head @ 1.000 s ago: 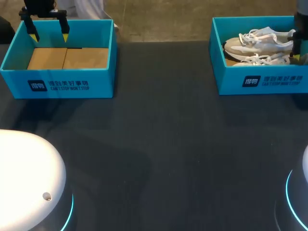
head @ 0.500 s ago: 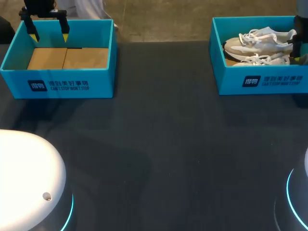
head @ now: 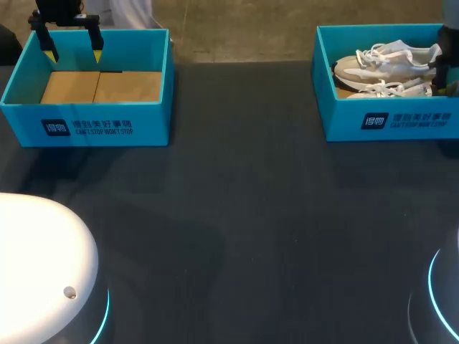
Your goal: Take the shoe out of the shoebox, open the shoe tongue, remove and reinsert the insole, then place the shoe into the shoebox
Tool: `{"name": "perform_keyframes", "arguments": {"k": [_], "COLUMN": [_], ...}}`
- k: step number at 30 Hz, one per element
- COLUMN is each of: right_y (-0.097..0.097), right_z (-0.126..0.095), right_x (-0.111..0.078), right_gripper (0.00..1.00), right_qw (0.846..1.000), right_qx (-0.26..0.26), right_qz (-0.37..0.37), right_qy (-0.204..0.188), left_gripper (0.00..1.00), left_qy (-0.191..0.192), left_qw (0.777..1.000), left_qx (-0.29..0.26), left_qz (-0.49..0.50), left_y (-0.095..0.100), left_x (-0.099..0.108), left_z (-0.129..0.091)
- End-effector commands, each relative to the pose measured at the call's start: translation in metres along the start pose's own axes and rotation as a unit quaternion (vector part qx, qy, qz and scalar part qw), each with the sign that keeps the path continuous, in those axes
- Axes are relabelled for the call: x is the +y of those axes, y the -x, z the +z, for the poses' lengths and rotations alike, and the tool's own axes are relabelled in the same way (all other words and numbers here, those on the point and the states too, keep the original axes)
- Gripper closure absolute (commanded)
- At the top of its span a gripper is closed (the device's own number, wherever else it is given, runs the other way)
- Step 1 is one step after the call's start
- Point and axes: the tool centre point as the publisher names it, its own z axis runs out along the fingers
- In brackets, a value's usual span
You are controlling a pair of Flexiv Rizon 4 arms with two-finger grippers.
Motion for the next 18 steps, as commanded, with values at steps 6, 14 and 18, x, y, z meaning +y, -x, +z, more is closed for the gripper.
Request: {"name": "perform_keyframes", "arguments": {"k": [6,14,18], "right_y": [-0.001,0.000,0.002], "right_z": [0.007,0.012,0.017], "right_x": [0.006,0.007,0.005], "right_gripper": [0.36,0.36,0.34], "right_qw": [1.000,0.999,0.999], "right_qx": [0.015,0.039,0.044], "right_qz": [-0.007,-0.006,-0.006], "right_qy": [-0.011,-0.021,-0.026], "left_gripper": [0.00,0.00,0.00], "left_qy": [0.000,0.000,0.000], "left_qw": [1.000,1.000,1.000], "left_qx": [0.000,0.000,0.000], "left_qz": [0.000,0.000,0.000], "left_y": [0.000,0.000,0.000], "left_x": [0.000,0.000,0.000], "left_z": [0.000,0.000,0.000]}}
